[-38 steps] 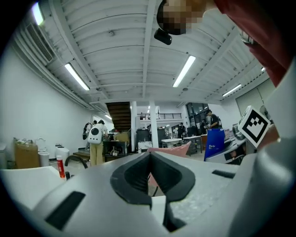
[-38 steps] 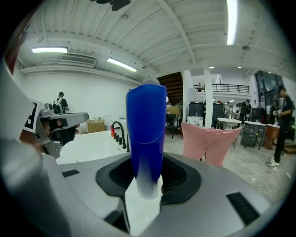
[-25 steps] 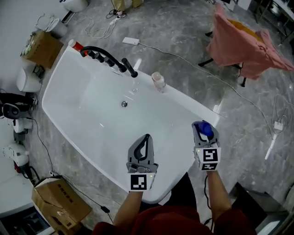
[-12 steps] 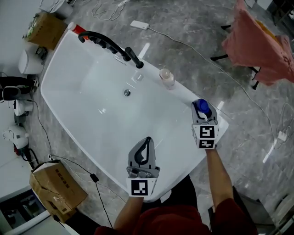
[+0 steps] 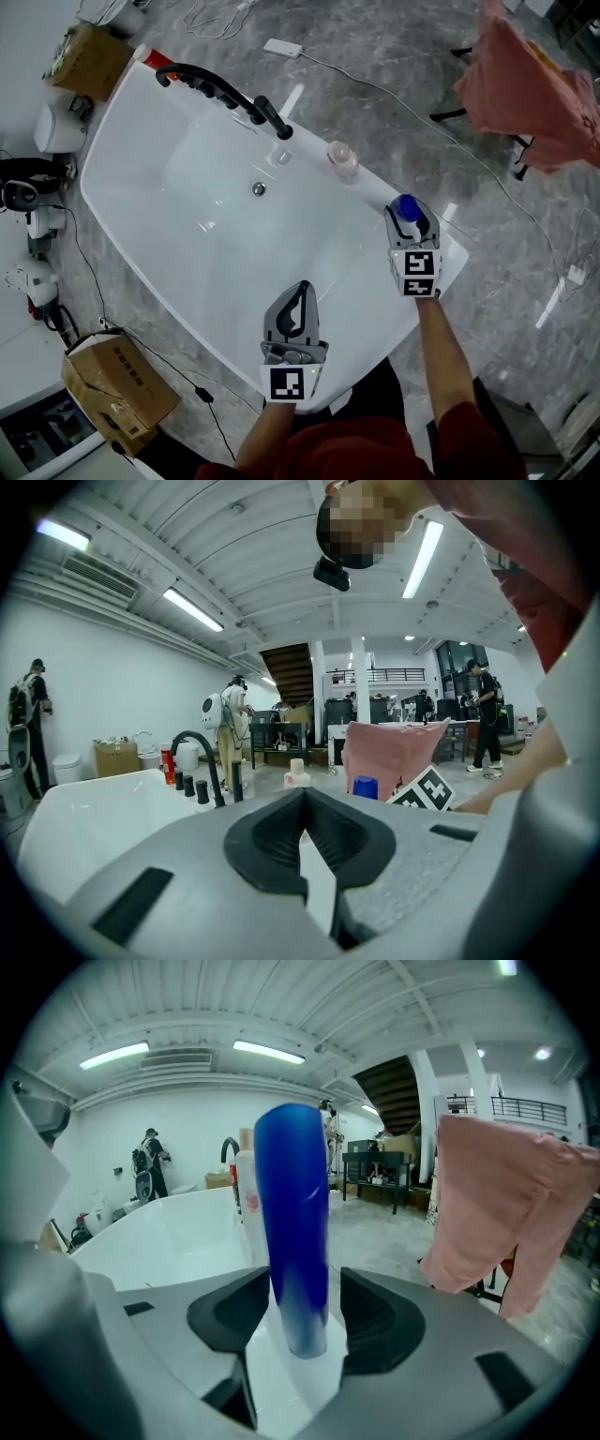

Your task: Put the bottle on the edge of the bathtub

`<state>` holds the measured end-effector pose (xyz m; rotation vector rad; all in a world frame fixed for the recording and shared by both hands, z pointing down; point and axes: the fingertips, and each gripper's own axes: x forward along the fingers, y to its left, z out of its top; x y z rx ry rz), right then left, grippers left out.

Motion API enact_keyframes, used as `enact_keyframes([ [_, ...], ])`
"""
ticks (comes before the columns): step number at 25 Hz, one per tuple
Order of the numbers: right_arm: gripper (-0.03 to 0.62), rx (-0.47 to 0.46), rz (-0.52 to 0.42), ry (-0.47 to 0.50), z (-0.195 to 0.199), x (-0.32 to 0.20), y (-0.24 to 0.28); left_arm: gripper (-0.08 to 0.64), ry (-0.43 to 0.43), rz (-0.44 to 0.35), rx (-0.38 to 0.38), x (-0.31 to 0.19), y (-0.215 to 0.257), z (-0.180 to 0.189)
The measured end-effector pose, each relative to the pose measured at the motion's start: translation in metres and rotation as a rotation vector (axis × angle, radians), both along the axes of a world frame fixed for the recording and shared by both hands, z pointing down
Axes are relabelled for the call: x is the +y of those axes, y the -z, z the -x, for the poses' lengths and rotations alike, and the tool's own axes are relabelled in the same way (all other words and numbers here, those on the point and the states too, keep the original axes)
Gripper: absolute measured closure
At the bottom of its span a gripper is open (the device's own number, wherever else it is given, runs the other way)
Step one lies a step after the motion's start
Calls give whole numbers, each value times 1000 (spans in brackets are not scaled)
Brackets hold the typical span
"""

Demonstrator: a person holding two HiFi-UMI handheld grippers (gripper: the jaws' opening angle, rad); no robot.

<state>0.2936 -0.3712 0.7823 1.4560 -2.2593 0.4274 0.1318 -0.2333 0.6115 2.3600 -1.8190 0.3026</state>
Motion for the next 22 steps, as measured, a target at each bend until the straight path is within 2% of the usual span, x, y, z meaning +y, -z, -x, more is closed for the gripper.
enact_keyframes([
  [1, 369, 1, 14, -5, -2, 2, -3, 555, 0, 1, -2, 2, 1, 1],
  [4, 348, 20, 41, -18, -5, 20, -8, 555, 8, -8, 8, 9, 6, 9],
  [8, 345, 27, 110, -23, -2, 73, -10, 555, 24, 7, 20, 29, 15, 22],
  [12, 347, 22, 149, -24, 5, 128, -7, 555, 32, -21, 28, 41, 24, 37],
  [17, 348, 1, 174, -22, 27, 205, 25, 555, 20, -44, 36, 75, 43, 58],
  [22, 360, -39, 114, -17, 68, 268, 89, 555, -2, -45, 43, 127, 68, 92],
])
